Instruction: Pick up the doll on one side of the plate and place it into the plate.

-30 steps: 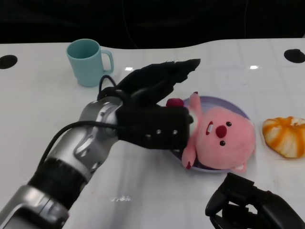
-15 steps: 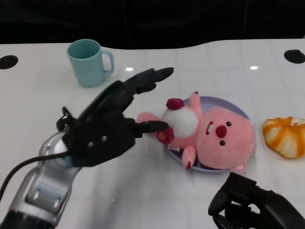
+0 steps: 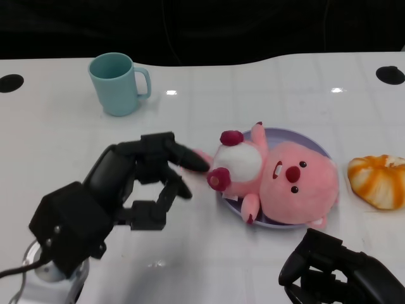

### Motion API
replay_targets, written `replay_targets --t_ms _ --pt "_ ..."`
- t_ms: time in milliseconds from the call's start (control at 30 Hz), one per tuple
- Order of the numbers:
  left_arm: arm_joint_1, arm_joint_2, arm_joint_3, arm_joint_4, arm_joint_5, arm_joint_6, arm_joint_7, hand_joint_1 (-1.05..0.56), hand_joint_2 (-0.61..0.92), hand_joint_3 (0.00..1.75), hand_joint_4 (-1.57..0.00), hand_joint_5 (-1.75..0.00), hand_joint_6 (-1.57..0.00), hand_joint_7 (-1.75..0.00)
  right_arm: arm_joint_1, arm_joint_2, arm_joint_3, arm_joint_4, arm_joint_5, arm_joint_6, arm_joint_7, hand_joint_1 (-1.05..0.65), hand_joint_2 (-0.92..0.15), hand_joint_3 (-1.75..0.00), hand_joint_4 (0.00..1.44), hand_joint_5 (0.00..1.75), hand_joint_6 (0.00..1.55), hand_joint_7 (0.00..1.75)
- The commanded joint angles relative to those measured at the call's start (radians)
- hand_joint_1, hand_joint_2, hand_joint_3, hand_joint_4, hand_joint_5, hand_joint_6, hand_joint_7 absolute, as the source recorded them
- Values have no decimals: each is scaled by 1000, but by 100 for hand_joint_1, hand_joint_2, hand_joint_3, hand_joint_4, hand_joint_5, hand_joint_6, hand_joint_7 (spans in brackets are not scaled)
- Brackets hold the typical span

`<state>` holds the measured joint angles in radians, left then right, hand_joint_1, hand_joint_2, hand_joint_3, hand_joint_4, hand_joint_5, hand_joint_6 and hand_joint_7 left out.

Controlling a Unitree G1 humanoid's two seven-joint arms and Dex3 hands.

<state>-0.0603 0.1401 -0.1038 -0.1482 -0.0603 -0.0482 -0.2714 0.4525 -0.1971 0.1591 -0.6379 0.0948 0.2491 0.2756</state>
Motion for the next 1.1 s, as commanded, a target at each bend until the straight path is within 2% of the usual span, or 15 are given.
replay_targets --t_ms 33,233,467,733,1100 --pt "65 7 14 -106 -30 116 10 -3 38 144 -91 -162 -88 -132 2 -8 -6 6 11 -13 4 -22 -83 -69 66 175 44 167" --pt "167 -15 17 -237 -76 265 29 -1 38 154 -95 -174 -89 -154 2 -6 -5 6 7 -13 5 -25 -83 -67 65 175 45 166" --pt "279 -9 18 -328 -85 361 35 -2 39 149 -93 -175 -82 -165 0 -5 -4 3 7 -7 3 -24 -84 -66 66 175 45 166" --pt "329 1 28 -376 -102 442 24 -3 41 146 -90 -175 -79 -164 -3 -8 -17 1 21 -2 8 -24 -84 -65 66 175 45 166" --pt "300 14 33 -334 -106 468 25 0 41 147 -90 -175 -82 -162 -11 -12 -27 17 20 -20 8 -21 -85 -65 66 175 45 165"
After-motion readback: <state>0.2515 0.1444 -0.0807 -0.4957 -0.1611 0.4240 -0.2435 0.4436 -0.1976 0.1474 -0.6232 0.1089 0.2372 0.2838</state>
